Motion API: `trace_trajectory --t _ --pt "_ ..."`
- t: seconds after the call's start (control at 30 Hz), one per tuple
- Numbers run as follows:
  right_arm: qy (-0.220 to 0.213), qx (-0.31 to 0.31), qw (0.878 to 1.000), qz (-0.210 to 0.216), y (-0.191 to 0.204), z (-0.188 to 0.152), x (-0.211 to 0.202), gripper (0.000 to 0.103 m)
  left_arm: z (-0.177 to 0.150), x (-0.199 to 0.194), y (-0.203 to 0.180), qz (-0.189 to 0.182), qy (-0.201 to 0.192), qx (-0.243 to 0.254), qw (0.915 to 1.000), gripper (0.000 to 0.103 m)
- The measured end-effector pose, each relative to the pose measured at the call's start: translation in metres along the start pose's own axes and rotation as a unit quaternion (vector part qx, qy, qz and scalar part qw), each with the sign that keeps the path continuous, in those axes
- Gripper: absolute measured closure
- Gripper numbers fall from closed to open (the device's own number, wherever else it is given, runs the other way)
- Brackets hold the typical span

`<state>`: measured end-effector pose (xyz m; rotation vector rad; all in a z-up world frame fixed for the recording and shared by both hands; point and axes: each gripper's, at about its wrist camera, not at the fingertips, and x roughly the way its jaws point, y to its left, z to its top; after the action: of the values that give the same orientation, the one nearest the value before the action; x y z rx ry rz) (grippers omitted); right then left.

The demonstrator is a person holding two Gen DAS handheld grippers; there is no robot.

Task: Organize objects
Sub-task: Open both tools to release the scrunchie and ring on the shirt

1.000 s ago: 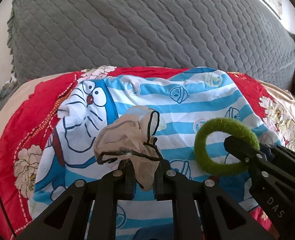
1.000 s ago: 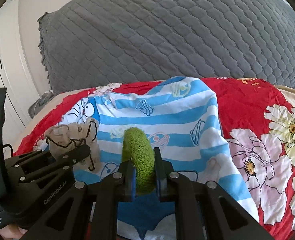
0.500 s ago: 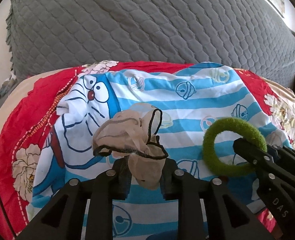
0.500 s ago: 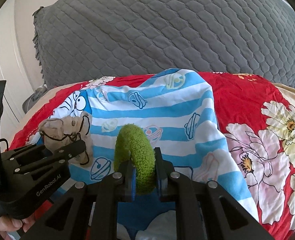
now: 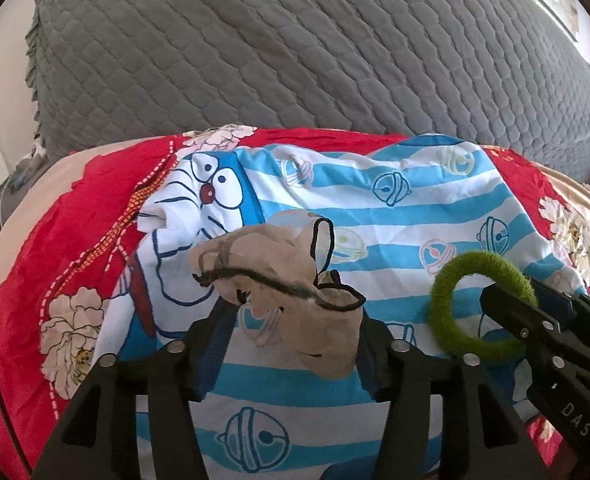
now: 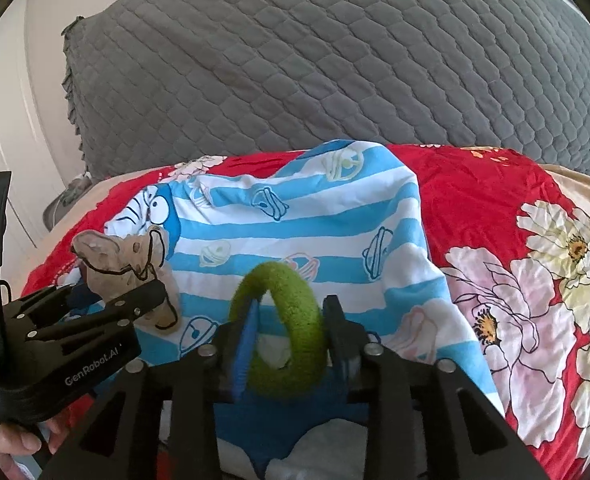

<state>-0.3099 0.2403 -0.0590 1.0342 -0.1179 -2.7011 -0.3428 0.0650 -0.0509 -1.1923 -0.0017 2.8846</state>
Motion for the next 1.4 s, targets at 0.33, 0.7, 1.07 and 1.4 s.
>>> trace_trajectory --t 0.33,0.7,1.07,1.4 --pt "-0.009 0.001 1.000 0.000 0.001 0.002 -0.006 0.053 -0.003 -0.008 0.004 -0.016 0.019 0.001 0.9997 0.030" --pt "-0.022 0.004 1.000 -0.002 -0.001 0.004 -0.012 0.049 0.002 -0.021 0.010 -0.022 0.016 -0.013 0.9995 0.030" --pt "-0.036 0.006 0.999 0.008 -0.002 0.007 -0.023 0.041 0.008 -0.038 0.011 -0.035 0.008 -0.023 0.9991 0.029" --pt "-0.043 0.010 0.999 0.016 -0.003 0.008 -0.029 0.039 0.011 -0.056 0.013 -0.040 -0.006 -0.023 0.9989 0.029"
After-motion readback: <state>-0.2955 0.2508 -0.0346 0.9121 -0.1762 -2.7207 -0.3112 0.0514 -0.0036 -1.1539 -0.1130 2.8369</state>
